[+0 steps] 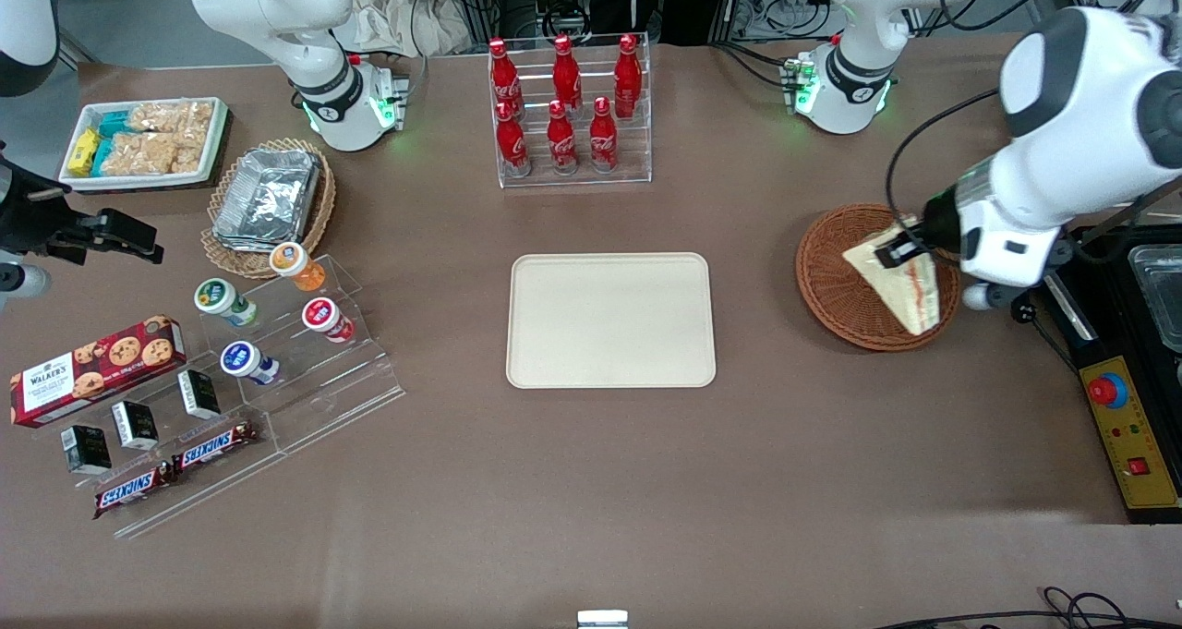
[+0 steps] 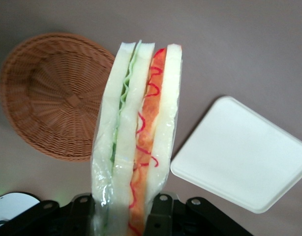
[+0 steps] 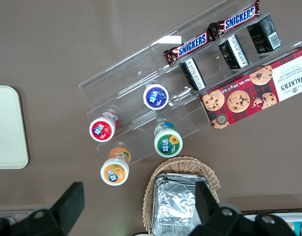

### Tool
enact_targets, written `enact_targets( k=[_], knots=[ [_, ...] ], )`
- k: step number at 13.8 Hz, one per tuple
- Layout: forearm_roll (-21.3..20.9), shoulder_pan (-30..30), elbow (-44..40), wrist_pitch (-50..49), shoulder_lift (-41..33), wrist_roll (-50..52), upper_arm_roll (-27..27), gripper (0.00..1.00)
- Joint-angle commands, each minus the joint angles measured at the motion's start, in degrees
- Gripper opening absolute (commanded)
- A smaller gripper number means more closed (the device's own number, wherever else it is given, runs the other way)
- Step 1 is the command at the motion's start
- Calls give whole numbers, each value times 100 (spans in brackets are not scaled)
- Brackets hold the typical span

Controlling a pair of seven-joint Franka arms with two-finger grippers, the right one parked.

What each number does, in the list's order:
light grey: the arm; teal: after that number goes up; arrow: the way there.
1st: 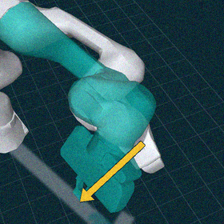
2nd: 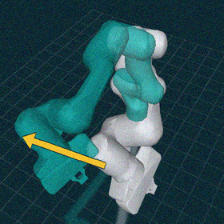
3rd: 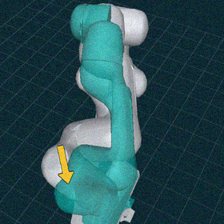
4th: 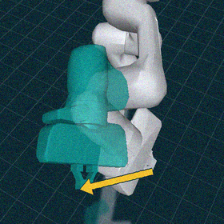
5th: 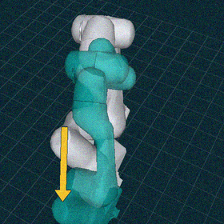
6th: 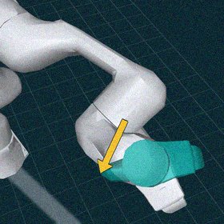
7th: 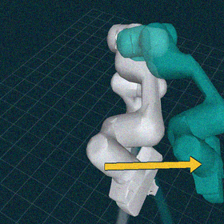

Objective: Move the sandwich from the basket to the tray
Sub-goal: 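Carry the sandwich over the cream tray and lower it onto the tray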

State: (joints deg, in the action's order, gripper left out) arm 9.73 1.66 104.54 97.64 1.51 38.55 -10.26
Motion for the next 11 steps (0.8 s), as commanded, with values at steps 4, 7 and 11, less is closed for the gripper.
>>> enact_targets(
  k=[4,7,11],
  knots=[
    [-164,1203,-680,-115,947,135,51,31],
    [-454,1774,-987,-44,1614,188,51,31],
    [-490,2057,-1041,421,2195,205,51,32]
  ],
)
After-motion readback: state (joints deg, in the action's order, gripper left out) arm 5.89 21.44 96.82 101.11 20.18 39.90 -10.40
